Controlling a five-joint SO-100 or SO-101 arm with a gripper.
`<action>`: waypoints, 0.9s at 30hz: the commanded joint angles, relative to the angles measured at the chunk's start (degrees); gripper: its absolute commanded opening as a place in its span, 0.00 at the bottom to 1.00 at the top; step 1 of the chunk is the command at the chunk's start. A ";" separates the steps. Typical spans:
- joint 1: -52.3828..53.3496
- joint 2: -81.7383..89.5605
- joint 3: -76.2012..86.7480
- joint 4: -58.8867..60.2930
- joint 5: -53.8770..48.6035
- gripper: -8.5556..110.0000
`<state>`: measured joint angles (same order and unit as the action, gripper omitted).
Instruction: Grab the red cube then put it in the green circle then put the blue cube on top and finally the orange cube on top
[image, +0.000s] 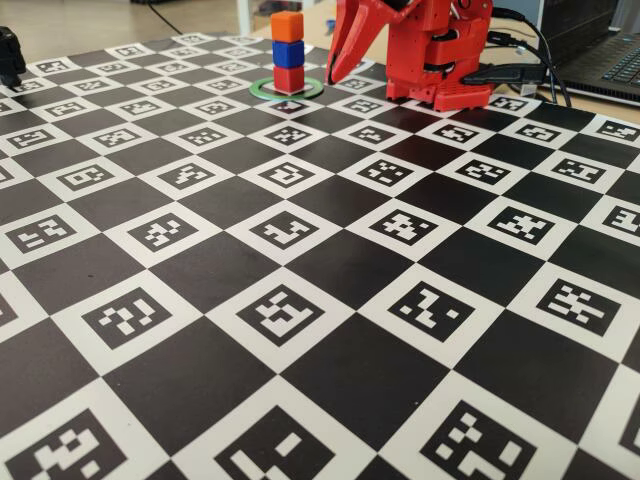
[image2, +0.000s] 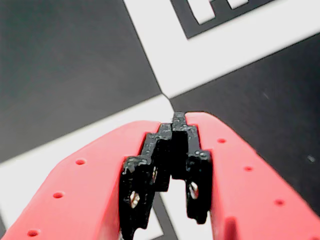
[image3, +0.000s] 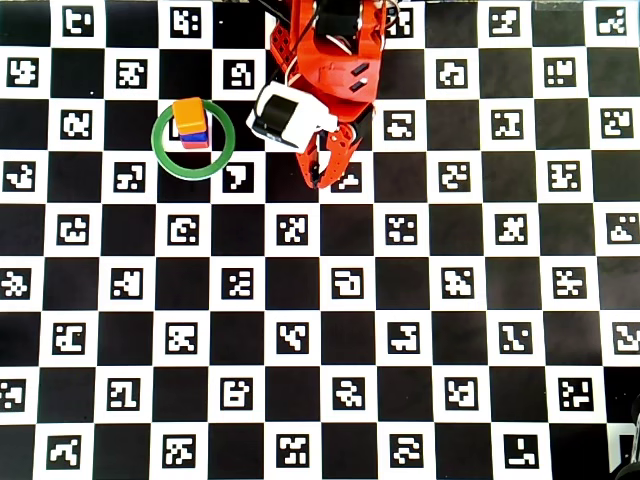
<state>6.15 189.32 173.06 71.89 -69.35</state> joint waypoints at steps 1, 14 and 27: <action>0.35 1.67 2.02 0.18 -2.72 0.02; 1.23 2.99 9.40 2.46 -12.04 0.02; 1.14 2.99 9.40 5.36 -15.64 0.03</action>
<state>7.12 189.40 179.38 73.92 -84.73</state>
